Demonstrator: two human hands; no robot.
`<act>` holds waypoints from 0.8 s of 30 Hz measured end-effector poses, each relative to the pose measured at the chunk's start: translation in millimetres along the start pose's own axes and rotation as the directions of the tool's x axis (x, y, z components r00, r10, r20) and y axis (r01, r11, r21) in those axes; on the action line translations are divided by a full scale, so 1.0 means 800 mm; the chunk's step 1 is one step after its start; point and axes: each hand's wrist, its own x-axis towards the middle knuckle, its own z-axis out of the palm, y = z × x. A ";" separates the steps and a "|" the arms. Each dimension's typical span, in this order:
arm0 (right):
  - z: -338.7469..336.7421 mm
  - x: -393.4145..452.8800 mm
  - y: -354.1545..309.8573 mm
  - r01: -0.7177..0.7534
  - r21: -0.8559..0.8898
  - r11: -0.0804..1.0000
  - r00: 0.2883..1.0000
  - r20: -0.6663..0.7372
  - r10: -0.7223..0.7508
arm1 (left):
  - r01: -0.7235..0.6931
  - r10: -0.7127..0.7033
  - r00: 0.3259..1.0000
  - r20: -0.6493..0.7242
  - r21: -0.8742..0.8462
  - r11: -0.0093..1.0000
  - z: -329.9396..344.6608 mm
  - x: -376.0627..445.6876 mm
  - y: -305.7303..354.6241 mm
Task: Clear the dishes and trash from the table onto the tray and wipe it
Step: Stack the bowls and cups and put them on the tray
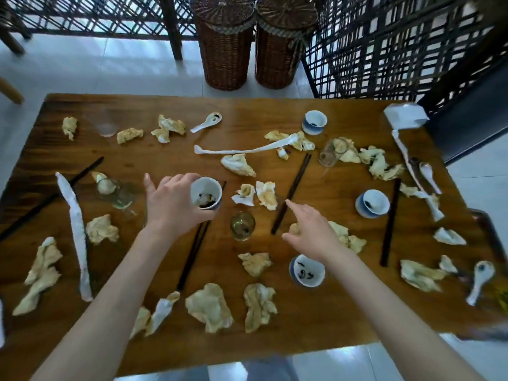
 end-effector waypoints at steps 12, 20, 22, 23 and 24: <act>0.017 -0.056 0.097 0.161 -0.061 0.985 0.979 0.135 -0.151 | 0.082 -0.080 0.996 -0.040 0.052 0.995 0.019 -0.050 0.125; 0.028 -0.062 0.096 0.256 -0.025 0.966 0.925 0.298 -0.237 | 0.088 -0.088 0.996 -0.018 0.023 0.996 0.024 -0.063 0.147; 0.030 -0.062 0.095 0.288 -0.059 0.956 0.917 0.306 -0.257 | 0.089 -0.089 0.996 -0.007 0.017 0.996 0.024 -0.063 0.150; 0.031 -0.062 0.095 0.296 -0.066 0.953 0.915 0.307 -0.262 | 0.090 -0.090 0.996 -0.001 0.012 0.996 0.024 -0.064 0.151; 0.031 -0.062 0.095 0.298 -0.068 0.952 0.914 0.308 -0.264 | 0.090 -0.090 0.996 -0.001 0.007 0.996 0.024 -0.064 0.151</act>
